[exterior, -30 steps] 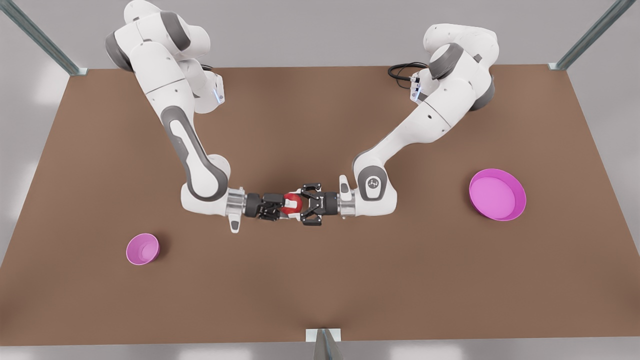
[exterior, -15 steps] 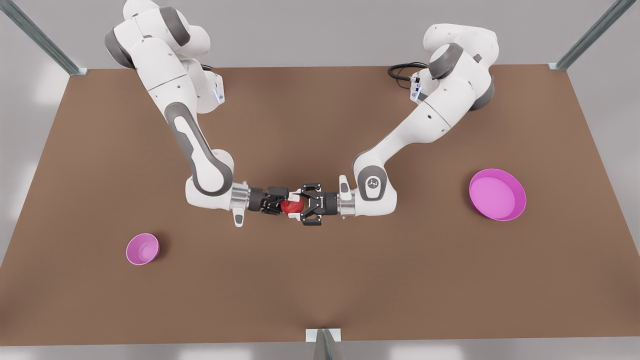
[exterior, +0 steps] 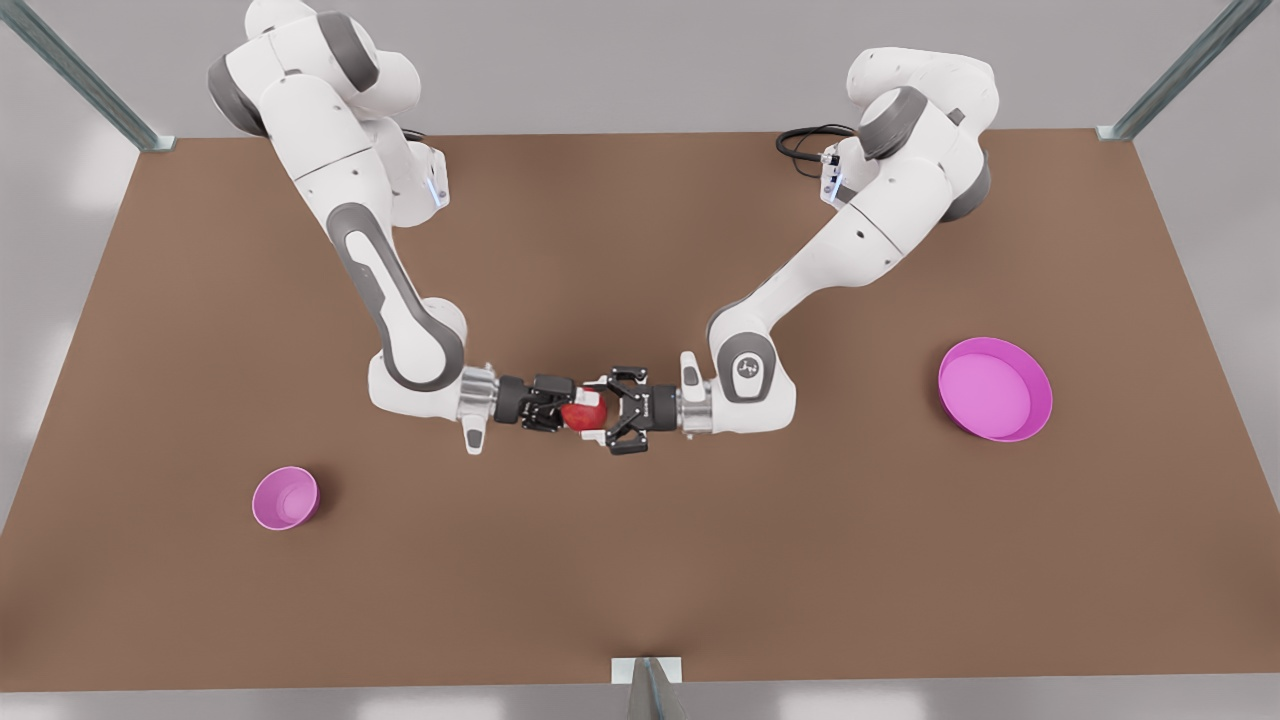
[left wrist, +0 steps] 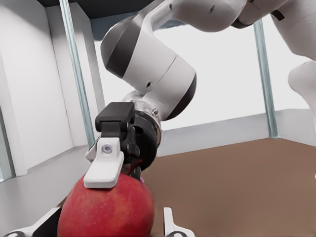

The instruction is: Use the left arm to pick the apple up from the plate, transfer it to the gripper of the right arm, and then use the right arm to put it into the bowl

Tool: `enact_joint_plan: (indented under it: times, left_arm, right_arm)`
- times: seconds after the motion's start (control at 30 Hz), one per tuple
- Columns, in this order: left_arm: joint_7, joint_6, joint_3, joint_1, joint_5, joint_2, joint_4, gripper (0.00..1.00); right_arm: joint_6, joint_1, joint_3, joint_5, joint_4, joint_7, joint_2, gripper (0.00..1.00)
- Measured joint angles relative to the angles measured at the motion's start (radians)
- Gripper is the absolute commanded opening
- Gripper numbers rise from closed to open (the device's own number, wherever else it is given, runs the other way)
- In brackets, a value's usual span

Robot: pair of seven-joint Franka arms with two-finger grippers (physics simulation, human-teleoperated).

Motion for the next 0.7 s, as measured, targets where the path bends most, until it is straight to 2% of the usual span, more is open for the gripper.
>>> enact_joint_plan:
  times: [0.17,0.3,0.4,0.5,0.57,0.7]
  left_arm:
    - [0.0,-0.014,0.003,0.049,0.016,-0.002,-0.029,0.99]
    - [0.0,-0.039,0.003,0.09,0.033,-0.004,-0.057,0.99]
    - [-0.016,-0.066,0.004,0.204,0.124,-0.019,-0.131,0.99]
    - [-0.115,-0.092,0.004,0.337,0.461,-0.091,-0.143,1.0]
    - [-0.225,-0.12,0.003,0.405,0.787,-0.194,-0.136,1.0]
    - [-0.525,-0.368,0.001,0.538,1.329,-0.354,0.056,1.0]
  right_arm:
    - [-0.011,-0.031,0.0,-0.009,-0.023,-0.003,-0.013,0.9]
    - [-0.052,-0.121,0.0,-0.085,-0.041,-0.005,-0.021,0.9]
    - [-0.106,-0.209,0.0,-0.18,-0.042,-0.006,-0.018,0.9]
    - [-0.156,-0.261,-0.006,-0.255,-0.039,-0.007,-0.015,0.9]
    - [-0.187,-0.297,-0.008,-0.3,-0.035,-0.007,-0.013,0.9]
    - [-0.232,-0.369,-0.011,-0.398,-0.023,-0.007,-0.008,0.9]
